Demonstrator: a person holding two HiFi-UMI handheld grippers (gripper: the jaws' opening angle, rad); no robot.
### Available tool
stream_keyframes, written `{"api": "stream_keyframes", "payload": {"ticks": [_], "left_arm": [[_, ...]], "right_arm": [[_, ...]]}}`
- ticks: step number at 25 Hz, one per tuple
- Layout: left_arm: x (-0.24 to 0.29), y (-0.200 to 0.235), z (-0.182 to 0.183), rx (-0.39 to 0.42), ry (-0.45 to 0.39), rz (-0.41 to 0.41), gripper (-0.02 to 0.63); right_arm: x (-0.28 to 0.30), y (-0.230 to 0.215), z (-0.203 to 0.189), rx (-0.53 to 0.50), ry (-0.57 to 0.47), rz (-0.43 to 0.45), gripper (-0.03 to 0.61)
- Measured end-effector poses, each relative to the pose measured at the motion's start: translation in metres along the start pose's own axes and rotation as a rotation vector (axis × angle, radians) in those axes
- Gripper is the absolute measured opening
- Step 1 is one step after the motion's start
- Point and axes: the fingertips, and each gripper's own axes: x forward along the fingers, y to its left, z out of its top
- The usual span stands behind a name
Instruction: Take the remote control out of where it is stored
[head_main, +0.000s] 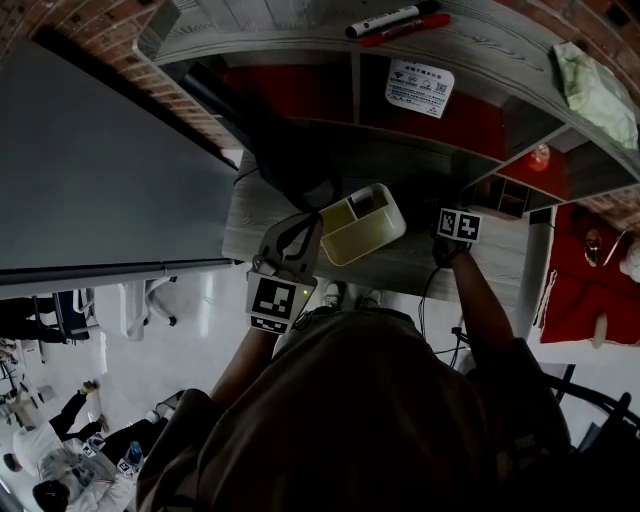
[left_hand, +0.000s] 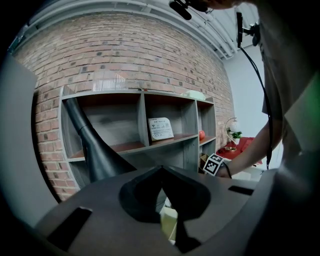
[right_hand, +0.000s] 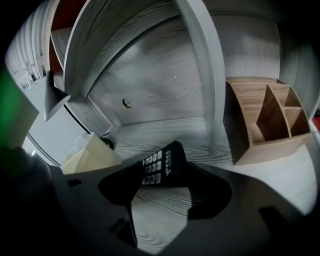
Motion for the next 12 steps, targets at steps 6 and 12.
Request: {"api": "stream_keyframes", "payload": {"ticks": [6, 12], "left_arm": [[0.001, -0.001, -0.001, 0.001, 0.003, -0.005, 0.011], [0.003, -0.002, 0.001, 0.008, 0.005, -0.006, 0.011]], "right_arm": [[0.002, -0.009, -0.004, -0.013, 0.021, -0.039, 0.265], [0.004, -0.017, -0.009, -0.011, 0.044, -0.069, 0.272]]}}
